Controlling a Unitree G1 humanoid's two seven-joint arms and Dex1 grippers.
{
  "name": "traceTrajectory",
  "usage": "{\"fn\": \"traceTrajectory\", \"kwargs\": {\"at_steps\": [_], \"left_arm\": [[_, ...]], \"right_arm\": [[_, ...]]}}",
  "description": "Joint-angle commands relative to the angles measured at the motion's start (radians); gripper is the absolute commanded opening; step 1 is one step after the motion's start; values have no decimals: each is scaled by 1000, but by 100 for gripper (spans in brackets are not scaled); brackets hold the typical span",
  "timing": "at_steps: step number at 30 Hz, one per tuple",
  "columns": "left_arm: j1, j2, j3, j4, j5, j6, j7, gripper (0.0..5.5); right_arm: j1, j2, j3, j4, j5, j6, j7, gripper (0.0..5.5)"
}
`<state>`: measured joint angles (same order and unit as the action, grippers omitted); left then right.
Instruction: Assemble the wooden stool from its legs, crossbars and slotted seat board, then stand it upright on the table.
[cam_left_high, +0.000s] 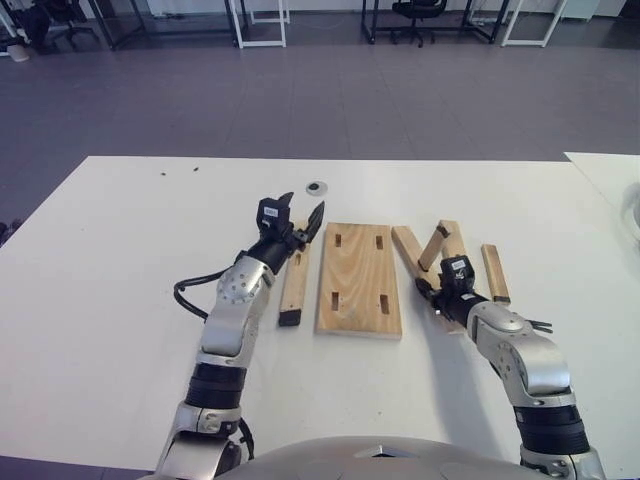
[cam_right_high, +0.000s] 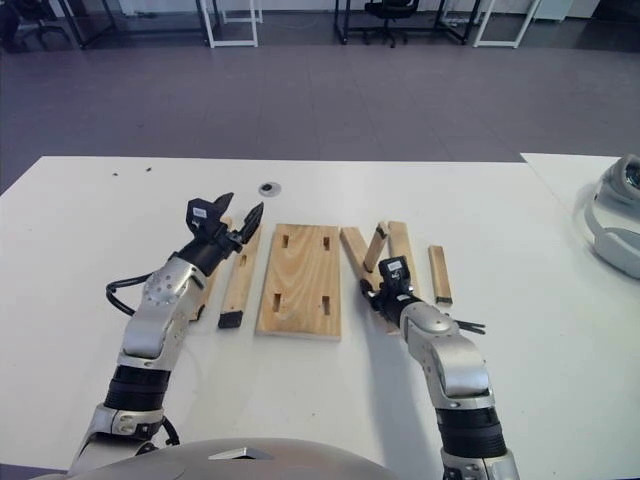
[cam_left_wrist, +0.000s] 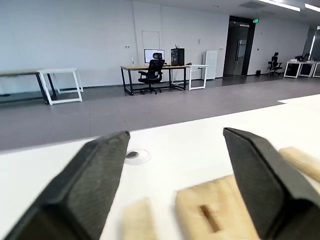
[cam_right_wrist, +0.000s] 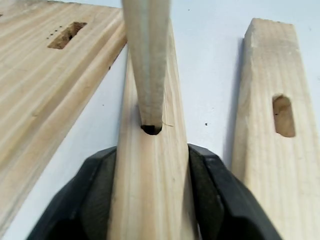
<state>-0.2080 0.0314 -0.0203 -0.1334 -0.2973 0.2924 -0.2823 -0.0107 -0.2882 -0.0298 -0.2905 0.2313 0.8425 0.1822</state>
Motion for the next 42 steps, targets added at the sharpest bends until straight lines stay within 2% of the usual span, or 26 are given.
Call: {"fn": "traceTrajectory", "kwargs": {"at_steps": [1, 3, 5, 12, 18, 23, 30, 35, 36, 39, 42], "left_arm": [[-54, -70, 105, -39, -265, 230, 29, 433], [-94, -112, 171, -34, -418, 338, 79, 457], [-131, -148, 224, -40, -554, 414, 126, 457], [-144, -186, 259, -96, -813, 518, 194, 457], [-91, -131, 233, -127, -886, 570, 215, 331], [-66, -97, 232, -147, -938, 589, 225, 248], [-10, -112, 210, -197, -1004, 569, 269, 118], [21, -92, 195, -223, -997, 545, 273, 106], [24, -88, 194, -228, -985, 536, 281, 106], [66, -67, 214, -276, -927, 491, 345, 103], [177, -16, 263, -442, -909, 465, 445, 102]], "right_arm": [[-89, 17, 12, -103, 30, -99, 52, 208], [-102, 5, 54, -163, 55, -167, 136, 208], [-105, -18, 102, -203, 65, -224, 215, 208], [-90, -45, 199, -237, 48, -335, 319, 208], [-75, -77, 206, -243, 28, -393, 347, 208], [-55, -105, 213, -248, 15, -440, 370, 208], [-37, -123, 218, -247, 2, -480, 390, 208], [-38, -121, 195, -256, 42, -467, 407, 208], [-35, -121, 197, -257, 38, -461, 400, 254], [-4, -144, 204, -258, 30, -451, 400, 317], [59, -217, 134, -206, -16, -484, 398, 324]]}}
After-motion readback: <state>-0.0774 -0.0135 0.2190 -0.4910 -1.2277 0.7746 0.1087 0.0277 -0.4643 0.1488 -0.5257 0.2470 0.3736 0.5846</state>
